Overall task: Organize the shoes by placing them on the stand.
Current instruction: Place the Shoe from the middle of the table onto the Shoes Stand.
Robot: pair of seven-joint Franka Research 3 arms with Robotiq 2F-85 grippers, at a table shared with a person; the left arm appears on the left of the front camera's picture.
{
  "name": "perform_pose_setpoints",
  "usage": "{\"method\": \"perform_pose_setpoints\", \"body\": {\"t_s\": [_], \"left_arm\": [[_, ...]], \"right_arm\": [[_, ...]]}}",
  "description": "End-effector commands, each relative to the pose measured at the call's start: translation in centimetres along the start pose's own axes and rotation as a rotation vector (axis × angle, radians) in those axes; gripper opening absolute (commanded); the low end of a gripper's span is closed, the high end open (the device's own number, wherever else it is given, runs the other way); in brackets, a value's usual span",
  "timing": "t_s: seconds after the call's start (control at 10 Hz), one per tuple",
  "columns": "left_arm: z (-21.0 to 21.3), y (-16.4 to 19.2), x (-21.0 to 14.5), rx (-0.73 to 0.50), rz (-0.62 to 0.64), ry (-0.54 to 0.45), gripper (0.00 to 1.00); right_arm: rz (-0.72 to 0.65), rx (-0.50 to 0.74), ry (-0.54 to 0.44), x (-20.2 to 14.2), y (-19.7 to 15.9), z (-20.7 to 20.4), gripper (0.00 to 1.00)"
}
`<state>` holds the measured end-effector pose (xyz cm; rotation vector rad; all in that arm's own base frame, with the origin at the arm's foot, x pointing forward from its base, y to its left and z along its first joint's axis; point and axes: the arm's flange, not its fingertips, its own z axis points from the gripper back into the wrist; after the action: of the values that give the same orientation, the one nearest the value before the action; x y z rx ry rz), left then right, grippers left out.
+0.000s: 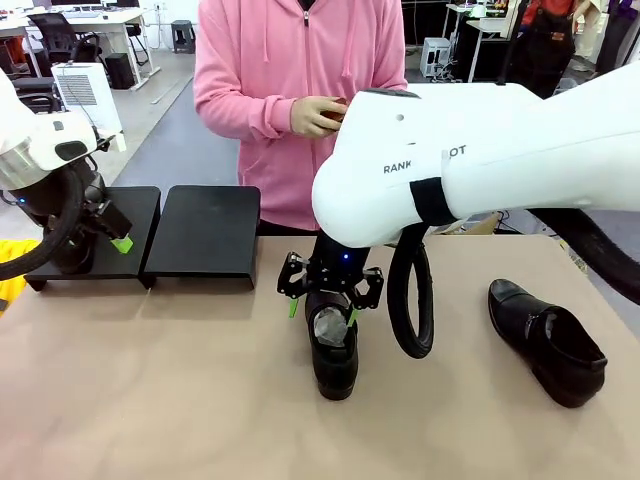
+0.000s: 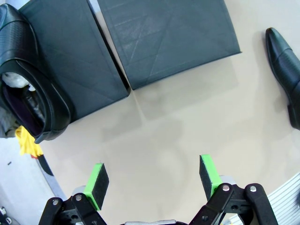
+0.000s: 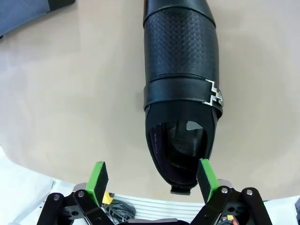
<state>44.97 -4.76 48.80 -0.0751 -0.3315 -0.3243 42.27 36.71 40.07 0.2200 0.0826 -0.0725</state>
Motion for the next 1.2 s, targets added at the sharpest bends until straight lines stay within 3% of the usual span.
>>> {"method": "perform_pose_setpoints", "body": {"t_s": [0.0,0.6,0.7,0.8,0.9,1.1], "left_arm": [[-0.1,0.1,-0.1,0.002,0.007,-0.012,1.00],[-0.1,0.1,-0.1,0.002,0.007,-0.012,1.00],[0.0,0.0,0.0,0.000,0.000,0.000,1.00],[-2.3,-3.2,-0.6,0.140,-0.045,-0.005,1.00],[-3.6,-6.6,-1.4,0.184,-0.104,-0.030,1.00],[-3.6,-11.4,-3.2,0.186,0.033,-0.138,1.00]], "right_arm": [[0.001,-0.002,-0.021,0.2,0.5,0.3,1.00],[0.001,0.003,-0.002,0.1,0.2,0.1,1.00],[0.022,-0.005,-0.028,-1.8,-1.0,2.9,1.00],[0.002,-0.005,-0.094,-3.2,-2.1,5.0,1.00],[-0.020,0.003,-0.126,-4.3,-3.2,6.5,1.00],[-0.111,0.014,-0.164,-5.0,-6.0,8.5,1.00]]}}
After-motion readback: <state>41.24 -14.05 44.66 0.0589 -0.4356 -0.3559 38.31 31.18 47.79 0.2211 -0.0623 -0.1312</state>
